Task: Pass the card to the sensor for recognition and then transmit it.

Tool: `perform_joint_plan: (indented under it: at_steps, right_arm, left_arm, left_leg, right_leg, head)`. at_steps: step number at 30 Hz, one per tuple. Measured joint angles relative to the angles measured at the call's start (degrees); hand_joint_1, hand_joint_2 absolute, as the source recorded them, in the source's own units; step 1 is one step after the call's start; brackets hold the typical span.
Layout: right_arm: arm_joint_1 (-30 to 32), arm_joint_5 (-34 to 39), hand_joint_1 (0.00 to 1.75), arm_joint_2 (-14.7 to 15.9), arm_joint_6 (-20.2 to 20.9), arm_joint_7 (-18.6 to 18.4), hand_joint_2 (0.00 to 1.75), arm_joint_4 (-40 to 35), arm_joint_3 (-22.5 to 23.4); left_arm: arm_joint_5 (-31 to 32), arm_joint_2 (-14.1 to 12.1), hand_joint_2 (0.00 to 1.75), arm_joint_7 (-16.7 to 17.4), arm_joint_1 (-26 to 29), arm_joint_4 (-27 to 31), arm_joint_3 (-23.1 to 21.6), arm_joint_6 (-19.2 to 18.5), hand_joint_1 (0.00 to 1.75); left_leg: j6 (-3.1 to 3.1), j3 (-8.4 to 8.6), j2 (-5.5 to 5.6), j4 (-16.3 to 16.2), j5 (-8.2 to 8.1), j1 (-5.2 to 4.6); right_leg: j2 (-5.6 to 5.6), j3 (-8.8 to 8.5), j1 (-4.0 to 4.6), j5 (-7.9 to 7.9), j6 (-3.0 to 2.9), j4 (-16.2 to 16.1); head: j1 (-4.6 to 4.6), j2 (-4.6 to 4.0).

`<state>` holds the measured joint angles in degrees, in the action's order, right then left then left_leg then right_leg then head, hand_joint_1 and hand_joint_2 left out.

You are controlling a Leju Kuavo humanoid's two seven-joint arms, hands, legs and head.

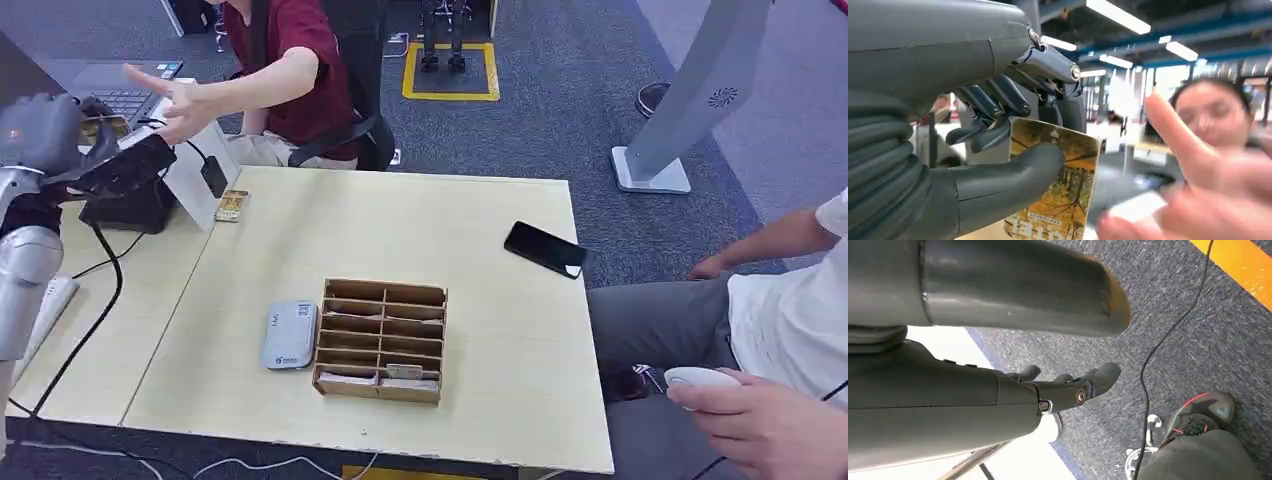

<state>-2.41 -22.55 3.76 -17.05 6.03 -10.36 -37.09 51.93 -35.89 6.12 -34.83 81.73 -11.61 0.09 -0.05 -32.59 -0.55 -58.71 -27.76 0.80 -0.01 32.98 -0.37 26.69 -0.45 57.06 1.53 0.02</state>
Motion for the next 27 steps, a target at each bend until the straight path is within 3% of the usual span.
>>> perform_joint_plan:
  at_steps: [7, 27]
  right_arm:
    - [0.48, -0.18, 0.00, 0.00, 0.00, 0.00, 0.00, 0.00, -0.02]
    - [0.43, -0.29, 0.00, 0.00, 0.09, 0.00, 0.00, 0.00, -0.02]
  left_arm:
    - [0.35, 1.47, 1.75, 0.42, 3.53, -2.89, 0.00, 0.46, 1.75]
    - [1.58, 3.41, 1.75, -0.68, 4.70, -4.22, 0.00, -0.07, 1.75]
  left_leg:
    - [0.03, -0.07, 0.01, 0.00, -0.06, -0.02]
    - [0.03, -0.07, 0.00, 0.00, -0.06, 0.00]
  right_leg:
    - [-0.02, 0.04, 0.00, 0.02, 0.02, -0.04]
    - [-0.02, 0.05, 0.00, 0.00, 0.01, -0.03]
  head:
    - [0.00, 0.00]
    - [0.00, -0.02]
